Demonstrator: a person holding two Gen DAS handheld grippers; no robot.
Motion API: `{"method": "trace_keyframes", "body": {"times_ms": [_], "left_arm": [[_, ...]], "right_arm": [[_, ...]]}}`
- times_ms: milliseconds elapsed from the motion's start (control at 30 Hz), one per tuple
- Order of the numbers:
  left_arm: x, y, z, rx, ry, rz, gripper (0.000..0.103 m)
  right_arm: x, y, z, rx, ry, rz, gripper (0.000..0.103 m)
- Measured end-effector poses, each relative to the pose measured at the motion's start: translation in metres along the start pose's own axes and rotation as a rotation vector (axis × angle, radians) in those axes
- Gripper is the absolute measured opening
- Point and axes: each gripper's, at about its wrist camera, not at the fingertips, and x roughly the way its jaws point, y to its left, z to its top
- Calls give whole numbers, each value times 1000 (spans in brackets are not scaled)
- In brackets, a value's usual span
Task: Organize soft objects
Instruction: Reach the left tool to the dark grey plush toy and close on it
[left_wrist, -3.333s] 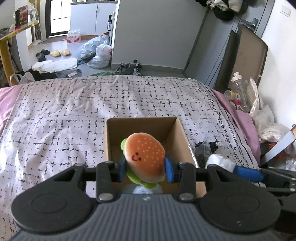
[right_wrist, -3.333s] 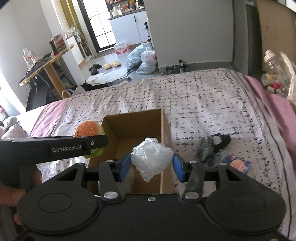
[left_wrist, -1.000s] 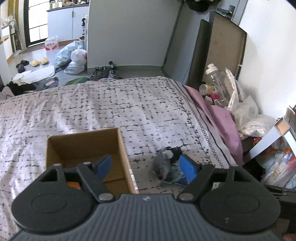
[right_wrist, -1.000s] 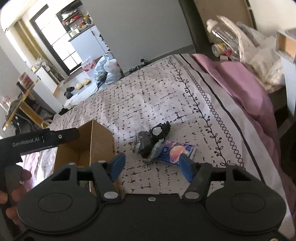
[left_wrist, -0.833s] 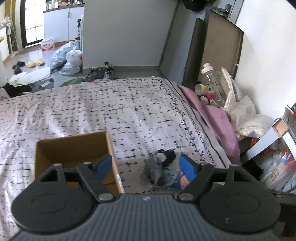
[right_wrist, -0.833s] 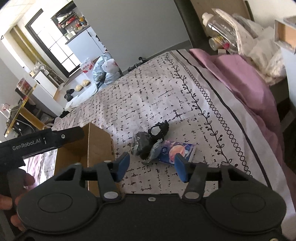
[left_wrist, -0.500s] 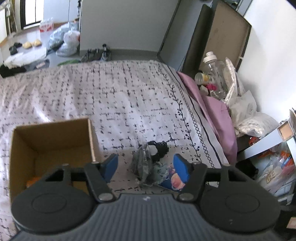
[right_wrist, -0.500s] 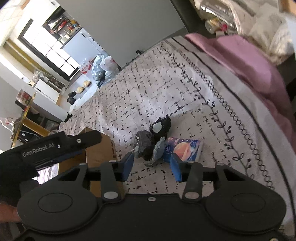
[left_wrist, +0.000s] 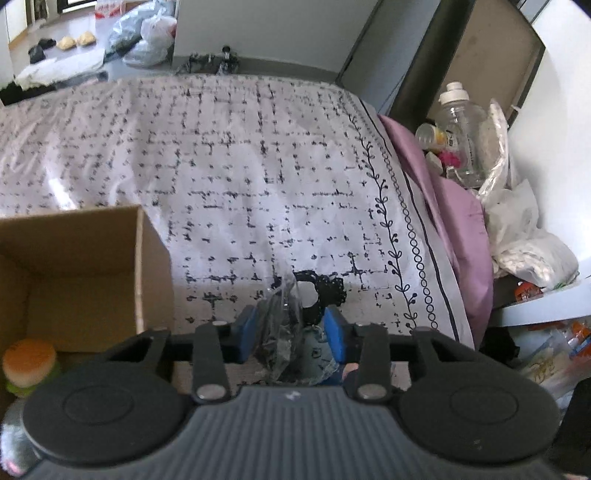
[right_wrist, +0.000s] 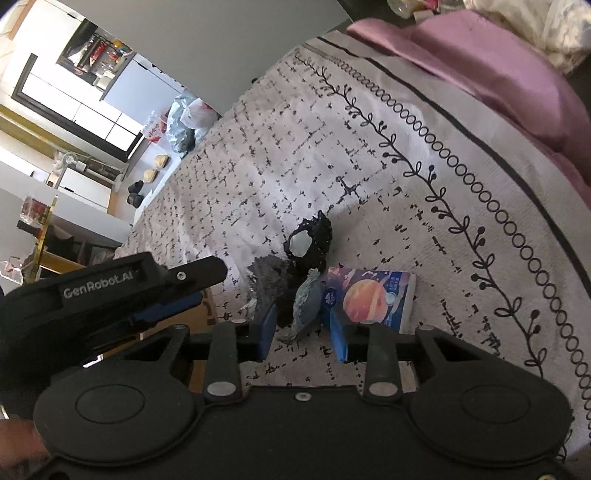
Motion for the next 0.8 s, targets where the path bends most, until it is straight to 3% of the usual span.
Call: {"method": "trace_keyframes", "body": {"times_ms": [200, 467, 633, 667, 700, 800], "left_arm": [[25, -4, 6, -11, 52, -10, 35], [45, -7, 10, 2, 75, 45, 34], [53, -2, 6, 32, 86, 83, 34], [55, 0, 5, 35, 97, 87, 33], [57, 2, 4, 28, 110, 89, 22], [54, 4, 1, 30, 107, 74, 14]], "right_arm": [[18, -1, 6, 4, 29, -6, 29], [38, -1, 8, 9, 58, -23, 28], [45, -1, 6, 11, 66, -31, 15], [44, 0, 6, 11, 63, -34, 15], [42, 0, 5, 12, 59, -36, 15], [36, 2, 2, 7, 54, -42, 14]]}}
